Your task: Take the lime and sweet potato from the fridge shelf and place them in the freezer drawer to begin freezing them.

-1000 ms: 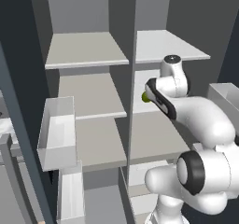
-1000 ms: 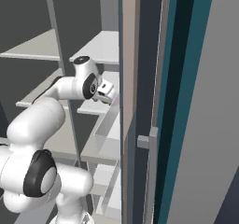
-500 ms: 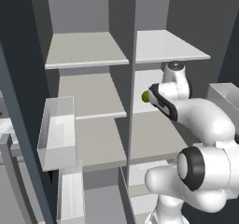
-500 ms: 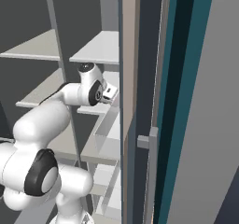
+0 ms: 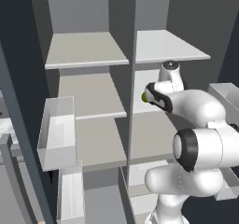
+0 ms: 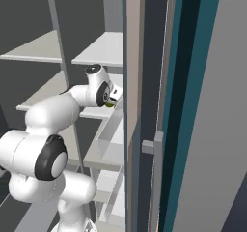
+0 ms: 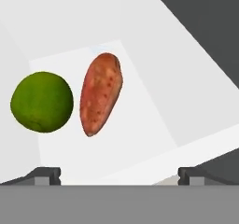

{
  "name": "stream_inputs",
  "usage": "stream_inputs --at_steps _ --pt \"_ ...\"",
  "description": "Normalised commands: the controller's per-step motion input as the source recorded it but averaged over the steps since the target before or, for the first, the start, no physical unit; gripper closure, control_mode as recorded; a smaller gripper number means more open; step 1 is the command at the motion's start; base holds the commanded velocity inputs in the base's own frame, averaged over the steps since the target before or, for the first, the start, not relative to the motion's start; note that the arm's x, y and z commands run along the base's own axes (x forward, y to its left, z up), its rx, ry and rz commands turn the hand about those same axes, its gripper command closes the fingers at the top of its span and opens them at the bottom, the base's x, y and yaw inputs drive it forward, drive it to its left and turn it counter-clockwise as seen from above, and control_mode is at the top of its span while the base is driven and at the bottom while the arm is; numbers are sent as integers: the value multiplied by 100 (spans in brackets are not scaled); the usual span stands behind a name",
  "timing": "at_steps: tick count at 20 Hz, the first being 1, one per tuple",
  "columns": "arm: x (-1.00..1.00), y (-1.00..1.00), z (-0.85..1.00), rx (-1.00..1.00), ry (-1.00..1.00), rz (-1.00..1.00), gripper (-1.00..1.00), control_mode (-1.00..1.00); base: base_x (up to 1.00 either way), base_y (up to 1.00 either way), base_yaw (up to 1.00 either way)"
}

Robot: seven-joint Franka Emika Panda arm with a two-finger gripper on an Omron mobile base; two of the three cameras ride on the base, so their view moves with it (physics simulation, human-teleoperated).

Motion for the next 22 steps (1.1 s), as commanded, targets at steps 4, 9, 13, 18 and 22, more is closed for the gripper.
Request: stream_inputs --at_steps 4,9,13,18,22 --pt "17 0 -21 0 0 0 -100 -100 0 0 0" --pt "20 0 -7 0 0 0 -100 -100 0 0 0" --pt "19 -5 -3 0 0 0 -100 -100 0 0 0" --pt "14 -12 -18 0 0 0 -100 -100 0 0 0" --pt "12 -13 -23 0 0 0 -100 -100 0 0 0"
